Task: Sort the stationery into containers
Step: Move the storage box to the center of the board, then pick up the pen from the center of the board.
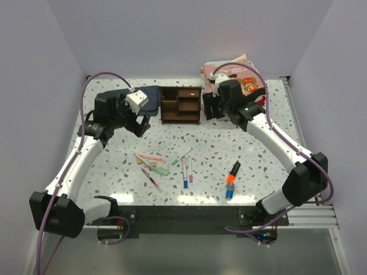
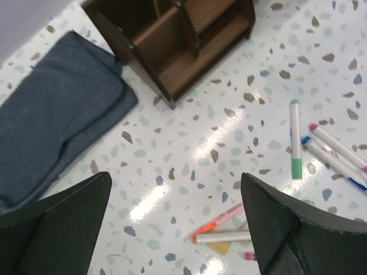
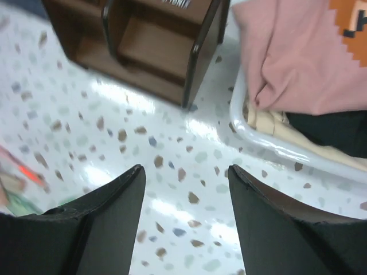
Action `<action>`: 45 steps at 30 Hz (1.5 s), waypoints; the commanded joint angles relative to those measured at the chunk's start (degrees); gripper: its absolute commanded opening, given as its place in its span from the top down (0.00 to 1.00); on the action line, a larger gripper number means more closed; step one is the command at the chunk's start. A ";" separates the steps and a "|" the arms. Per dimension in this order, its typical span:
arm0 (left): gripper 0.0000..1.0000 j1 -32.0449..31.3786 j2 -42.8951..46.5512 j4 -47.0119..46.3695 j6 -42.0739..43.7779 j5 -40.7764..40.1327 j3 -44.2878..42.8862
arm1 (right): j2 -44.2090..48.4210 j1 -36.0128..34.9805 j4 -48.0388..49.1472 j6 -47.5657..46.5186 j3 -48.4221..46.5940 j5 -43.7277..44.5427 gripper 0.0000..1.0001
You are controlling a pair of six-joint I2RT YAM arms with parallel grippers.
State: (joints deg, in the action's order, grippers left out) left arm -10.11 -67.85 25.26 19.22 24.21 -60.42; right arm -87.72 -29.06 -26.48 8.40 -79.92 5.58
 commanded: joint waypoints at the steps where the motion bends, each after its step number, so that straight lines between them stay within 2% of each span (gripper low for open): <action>1: 0.00 -4.03 -0.96 4.71 2.40 -0.12 2.58 | 4.65 0.05 -2.43 -19.28 9.16 -14.50 0.37; 2: 0.00 -4.30 -0.70 4.19 2.31 0.31 3.11 | 5.54 0.05 -4.87 -25.39 10.12 -16.81 0.38; 5: 0.06 -6.67 -0.44 5.32 3.89 0.67 4.26 | 9.48 0.05 -5.08 -30.89 14.34 -21.48 0.39; 9: 0.12 -9.66 -2.97 6.30 2.76 -1.17 3.47 | 11.69 0.05 -4.46 -32.04 16.81 -21.67 0.40; 11: 0.17 -11.16 -4.30 7.17 0.73 -1.09 3.12 | 12.92 0.05 -4.11 -34.92 17.43 -26.20 0.42; 15: 0.17 -11.69 -4.92 6.21 -3.13 -0.83 4.60 | 12.85 -1.00 -5.68 -45.74 18.31 -34.03 0.42; 19: 0.15 -11.60 -3.43 4.37 -2.18 0.40 8.82 | 8.19 -3.02 -15.34 -57.33 12.96 -37.48 0.43; 21: 0.15 -11.08 -2.46 3.23 -2.87 -1.52 10.67 | 6.61 -4.60 -19.21 -64.98 11.46 -37.84 0.43; 25: 0.12 -2.83 -2.19 2.17 -2.70 0.13 10.77 | 1.96 -7.67 -23.35 -79.91 8.82 -36.35 0.43; 27: 0.12 0.42 -2.02 2.17 -1.22 -0.04 10.07 | -0.51 -9.87 -25.11 -83.18 5.84 -35.73 0.43; 31: 0.10 4.13 -0.79 0.94 -0.24 -0.92 9.62 | -7.18 -15.22 -27.22 -93.27 2.05 -33.45 0.45; 34: 0.09 7.20 -0.35 0.41 -2.60 0.04 9.62 | -9.13 -18.21 -27.92 -99.61 1.26 -31.60 0.46; 39: 0.08 14.66 -0.17 -1.96 -8.49 2.16 10.15 | -12.91 -20.86 -30.82 -107.53 -0.15 -30.90 0.48; 45: 0.08 17.84 3.51 -6.00 -11.84 0.94 11.99 | -15.98 -22.53 -33.55 -115.01 -1.73 -29.32 0.52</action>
State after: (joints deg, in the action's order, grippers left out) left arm 6.61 -68.47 24.75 11.29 24.60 -49.21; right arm -102.50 -50.78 -56.40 -98.21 -78.70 -25.04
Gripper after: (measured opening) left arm 0.915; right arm 0.500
